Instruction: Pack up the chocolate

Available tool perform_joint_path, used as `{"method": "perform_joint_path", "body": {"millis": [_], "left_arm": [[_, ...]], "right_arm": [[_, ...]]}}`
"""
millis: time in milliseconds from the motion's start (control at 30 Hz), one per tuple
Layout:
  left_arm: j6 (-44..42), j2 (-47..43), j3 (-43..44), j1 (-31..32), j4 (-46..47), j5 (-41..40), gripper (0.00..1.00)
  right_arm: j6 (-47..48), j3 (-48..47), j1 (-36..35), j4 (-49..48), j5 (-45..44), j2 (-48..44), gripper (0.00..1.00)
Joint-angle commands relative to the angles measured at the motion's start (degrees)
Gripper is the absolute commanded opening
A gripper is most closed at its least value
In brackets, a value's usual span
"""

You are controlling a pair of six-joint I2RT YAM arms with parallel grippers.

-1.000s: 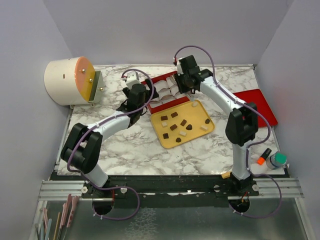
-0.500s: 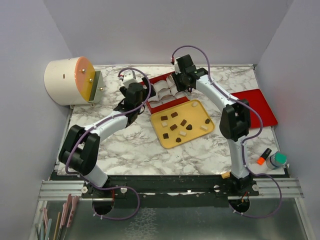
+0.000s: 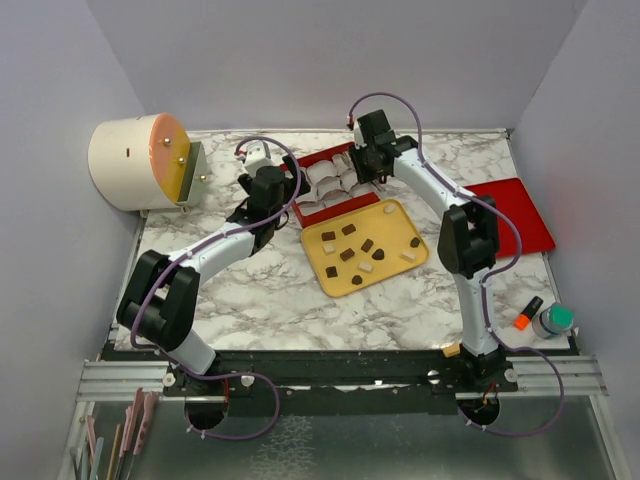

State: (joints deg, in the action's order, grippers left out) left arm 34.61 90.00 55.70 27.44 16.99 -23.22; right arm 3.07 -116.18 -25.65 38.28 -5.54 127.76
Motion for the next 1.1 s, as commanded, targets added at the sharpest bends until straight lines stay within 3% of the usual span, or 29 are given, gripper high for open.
{"method": "perform_joint_path", "body": {"millis": [0, 500, 1067], "left_arm": [[-0.7, -0.8, -0.3, -0.3, -0.6, 1.1, 0.96], [-0.8, -0.2, 0.0, -0.4, -0.6, 0.9, 0.96], [-0.2, 0.5, -0.1, -0.5, -0.6, 1.0, 0.96]], "right_arm": [[-0.1, -2.5, 0.6, -2.0, 1.7, 1.3, 0.2], [0.2, -6.1, 0.9, -0.5, 3.2, 4.0, 0.35], [-0.1, -5.9, 1.0, -0.4, 2.7, 4.7, 0.42]]}}
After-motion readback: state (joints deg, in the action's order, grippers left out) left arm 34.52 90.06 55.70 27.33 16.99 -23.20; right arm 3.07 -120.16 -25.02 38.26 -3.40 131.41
